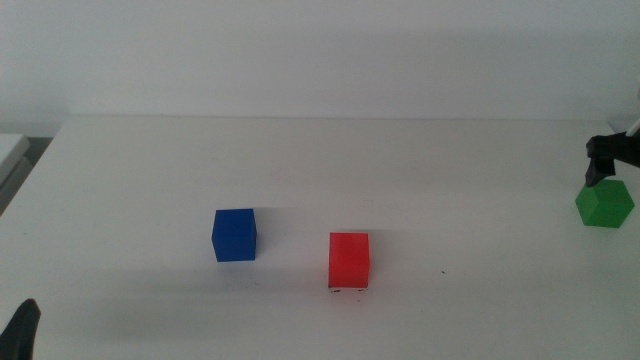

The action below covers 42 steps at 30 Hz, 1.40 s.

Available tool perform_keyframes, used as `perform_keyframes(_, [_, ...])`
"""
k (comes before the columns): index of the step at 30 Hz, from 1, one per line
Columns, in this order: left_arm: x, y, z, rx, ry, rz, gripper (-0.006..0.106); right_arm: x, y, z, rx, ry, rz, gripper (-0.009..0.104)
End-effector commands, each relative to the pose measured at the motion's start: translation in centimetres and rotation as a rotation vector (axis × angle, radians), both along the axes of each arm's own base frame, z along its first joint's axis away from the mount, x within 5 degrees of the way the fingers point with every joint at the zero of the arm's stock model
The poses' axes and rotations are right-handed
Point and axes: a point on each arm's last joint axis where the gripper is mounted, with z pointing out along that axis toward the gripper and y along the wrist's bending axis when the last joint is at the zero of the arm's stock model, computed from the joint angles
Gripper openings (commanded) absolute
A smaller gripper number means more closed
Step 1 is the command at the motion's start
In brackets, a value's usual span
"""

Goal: Stack red cubes first, then green, then blue cubes in a specific spot.

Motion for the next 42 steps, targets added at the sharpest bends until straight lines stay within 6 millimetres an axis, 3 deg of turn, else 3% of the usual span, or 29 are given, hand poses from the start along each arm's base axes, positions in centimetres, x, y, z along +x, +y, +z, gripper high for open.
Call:
perform_keyframes(1, [0.0, 0.0, 0.2, -0.003, -0.017, -0.008, 0.087, 0.4, -0.4, -0.5, -0.010, -0.026, 0.004, 0.079])
perform_keyframes(12, [0.0, 0.0, 0.2, -0.003, -0.017, -0.008, 0.087, 1.8, -0.8, -3.9, -0.028, -0.033, 0.007, 0.079])
perform_keyframes(14, [0.0, 0.0, 0.2, -0.003, -0.017, -0.008, 0.087, 1.9, -0.8, -4.8, -0.025, -0.015, 0.007, 0.074])
perform_keyframes(17, [0.0, 0.0, 0.2, -0.003, -0.017, -0.008, 0.087, 2.0, -0.7, -5.6, -0.021, -0.005, 0.002, 0.050])
perform_keyframes(20, [0.0, 0.0, 0.2, -0.003, -0.017, -0.008, 0.087, 1.8, -0.4, -4.6, -0.009, -0.008, -0.042, 0.003])
perform_keyframes(21, [0.0, 0.0, 0.2, -0.003, -0.017, -0.008, 0.087, 1.6, 0.1, -3.8, -0.002, -0.011, -0.066, -0.002])
perform_keyframes(23, [0.0, 0.0, 0.2, -0.003, -0.017, -0.008, 0.087, 0.9, 1.6, -1.1, -0.008, -0.019, -0.078, 0.002])
perform_keyframes(26, [0.0, 0.0, 0.2, -0.003, -0.017, -0.008, 0.087, -0.8, 6.3, 3.3, -0.036, -0.021, -0.082, 0.008])
perform_keyframes(27, [0.0, 0.0, 0.2, -0.003, -0.017, -0.008, 0.087, -2.2, 10.7, 6.0, -0.067, -0.068, -0.027, 0.010])
perform_keyframes(30, [0.0, 0.0, 0.2, -0.003, -0.017, -0.008, 0.087, -4.1, 17.1, 8.2, -0.014, -0.137, 0.018, 0.010])
perform_keyframes(37, [0.0, 0.0, 0.2, -0.003, -0.017, -0.008, 0.087, -7.8, 29.5, 8.3, 0.028, -0.124, 0.109, 0.010])
perform_keyframes(42, [0.0, 0.0, 0.2, -0.003, -0.017, -0.008, 0.087, -8.1, 34.0, 7.2, -0.008, -0.058, 0.135, 0.010])
